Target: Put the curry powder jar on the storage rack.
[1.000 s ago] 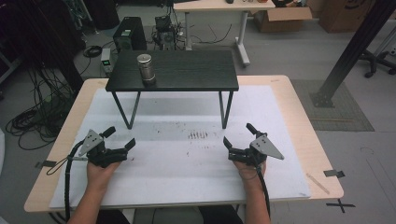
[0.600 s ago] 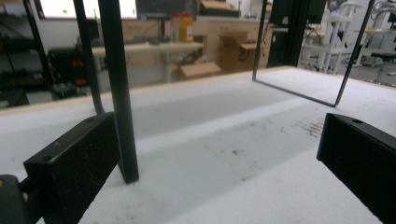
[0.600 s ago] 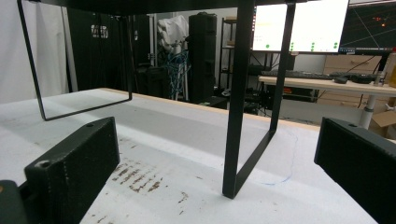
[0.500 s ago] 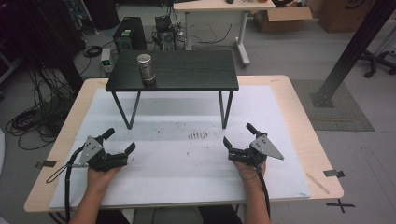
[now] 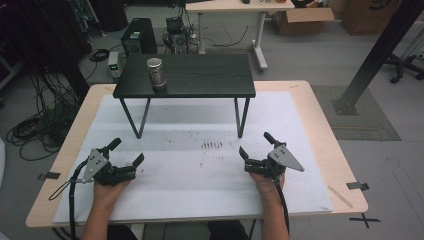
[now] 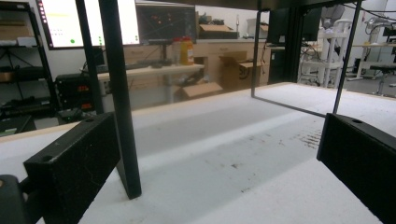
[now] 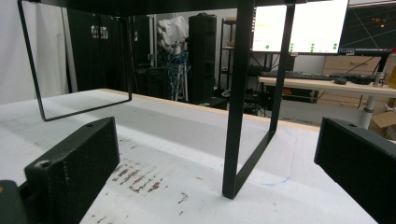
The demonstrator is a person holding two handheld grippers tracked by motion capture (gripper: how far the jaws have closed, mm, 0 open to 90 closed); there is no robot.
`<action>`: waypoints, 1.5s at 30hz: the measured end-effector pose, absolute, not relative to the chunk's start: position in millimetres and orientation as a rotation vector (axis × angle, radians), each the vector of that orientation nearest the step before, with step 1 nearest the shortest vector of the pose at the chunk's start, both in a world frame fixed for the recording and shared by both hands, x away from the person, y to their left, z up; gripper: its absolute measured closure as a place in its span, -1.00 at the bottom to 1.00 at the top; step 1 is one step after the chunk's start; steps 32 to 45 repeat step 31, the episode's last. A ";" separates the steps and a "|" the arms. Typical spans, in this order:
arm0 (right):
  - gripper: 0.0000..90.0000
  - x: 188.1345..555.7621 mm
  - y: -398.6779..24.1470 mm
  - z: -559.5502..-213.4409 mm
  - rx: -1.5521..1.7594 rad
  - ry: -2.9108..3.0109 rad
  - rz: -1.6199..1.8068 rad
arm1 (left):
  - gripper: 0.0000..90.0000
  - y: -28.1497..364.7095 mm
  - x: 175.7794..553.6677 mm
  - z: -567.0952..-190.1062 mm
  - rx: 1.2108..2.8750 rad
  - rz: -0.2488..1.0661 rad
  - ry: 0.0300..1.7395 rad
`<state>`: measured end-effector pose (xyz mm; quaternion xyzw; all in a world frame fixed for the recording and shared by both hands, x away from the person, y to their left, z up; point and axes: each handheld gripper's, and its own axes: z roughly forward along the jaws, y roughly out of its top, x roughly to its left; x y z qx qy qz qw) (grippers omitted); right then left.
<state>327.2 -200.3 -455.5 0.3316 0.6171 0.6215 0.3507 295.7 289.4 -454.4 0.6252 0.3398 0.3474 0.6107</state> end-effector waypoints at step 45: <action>-1.00 327.3 -200.2 -455.5 0.857 1.601 1.608 | -1.00 289.8 295.7 -454.5 1.439 0.801 0.788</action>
